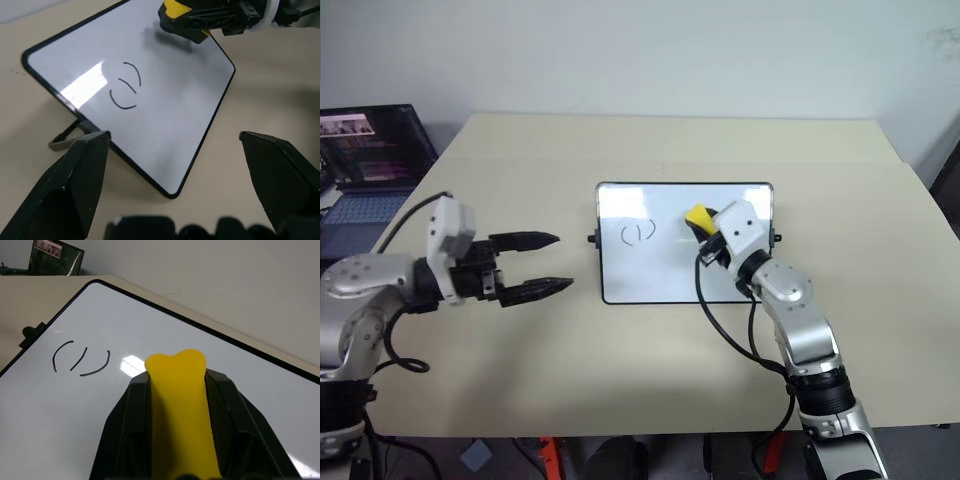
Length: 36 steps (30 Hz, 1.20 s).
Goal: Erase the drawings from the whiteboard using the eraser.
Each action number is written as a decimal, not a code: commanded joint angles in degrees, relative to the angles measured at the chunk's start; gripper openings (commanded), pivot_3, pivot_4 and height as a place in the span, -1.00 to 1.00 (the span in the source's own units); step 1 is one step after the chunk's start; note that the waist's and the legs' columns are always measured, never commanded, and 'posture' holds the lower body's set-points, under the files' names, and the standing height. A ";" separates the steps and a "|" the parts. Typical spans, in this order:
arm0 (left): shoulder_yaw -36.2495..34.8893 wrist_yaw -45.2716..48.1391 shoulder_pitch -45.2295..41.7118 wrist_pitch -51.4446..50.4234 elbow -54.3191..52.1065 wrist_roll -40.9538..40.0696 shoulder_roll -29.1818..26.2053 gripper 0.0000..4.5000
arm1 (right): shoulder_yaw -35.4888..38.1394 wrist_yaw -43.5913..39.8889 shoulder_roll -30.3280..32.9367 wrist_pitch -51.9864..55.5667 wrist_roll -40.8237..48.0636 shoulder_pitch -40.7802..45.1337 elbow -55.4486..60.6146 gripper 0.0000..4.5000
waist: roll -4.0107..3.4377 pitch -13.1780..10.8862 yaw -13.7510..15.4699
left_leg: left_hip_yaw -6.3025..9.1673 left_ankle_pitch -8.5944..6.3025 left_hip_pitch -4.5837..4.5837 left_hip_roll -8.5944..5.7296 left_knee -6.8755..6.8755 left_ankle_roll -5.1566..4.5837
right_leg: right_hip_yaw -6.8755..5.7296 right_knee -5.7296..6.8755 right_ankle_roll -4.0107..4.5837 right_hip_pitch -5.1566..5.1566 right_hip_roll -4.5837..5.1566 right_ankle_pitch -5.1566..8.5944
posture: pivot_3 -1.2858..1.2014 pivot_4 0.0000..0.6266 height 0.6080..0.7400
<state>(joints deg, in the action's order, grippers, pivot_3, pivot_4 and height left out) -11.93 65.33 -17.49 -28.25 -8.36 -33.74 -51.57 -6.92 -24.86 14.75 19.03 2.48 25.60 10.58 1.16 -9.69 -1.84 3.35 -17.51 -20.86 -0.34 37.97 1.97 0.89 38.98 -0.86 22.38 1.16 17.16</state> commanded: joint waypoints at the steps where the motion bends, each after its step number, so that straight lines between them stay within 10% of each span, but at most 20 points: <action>1: -1.82 -1.14 0.83 1.55 -0.71 1.44 -0.96 1.00 | -0.10 0.01 -0.52 -1.94 0.31 1.74 0.28 -0.48 | 0.00 0.00 0.00 | 0.00 0.00 0.00 0.00 0.00 0.00 | 0.00 0.00 0.00 0.00 0.00 0.00 | 0.03 -0.52 1.00; 36: -3.48 -2.82 5.64 3.65 -4.23 3.66 -0.88 1.00 | -3.96 1.75 -10.17 -15.43 -4.11 19.07 -26.40 -0.48 | -0.02 -0.01 -0.19 | -0.08 0.00 -0.12 0.02 -0.03 0.00 | 0.05 0.05 0.01 0.23 0.02 -0.01 | 0.03 -0.52 1.00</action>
<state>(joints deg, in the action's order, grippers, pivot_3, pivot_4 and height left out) -13.28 62.93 -11.72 -24.63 -10.86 -29.14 -51.58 -10.71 -22.72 4.37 4.48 -1.20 44.37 -16.87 1.14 -9.70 -2.02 3.27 -17.51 -20.98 -0.32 37.95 1.97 0.95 39.03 -0.85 22.61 1.18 17.15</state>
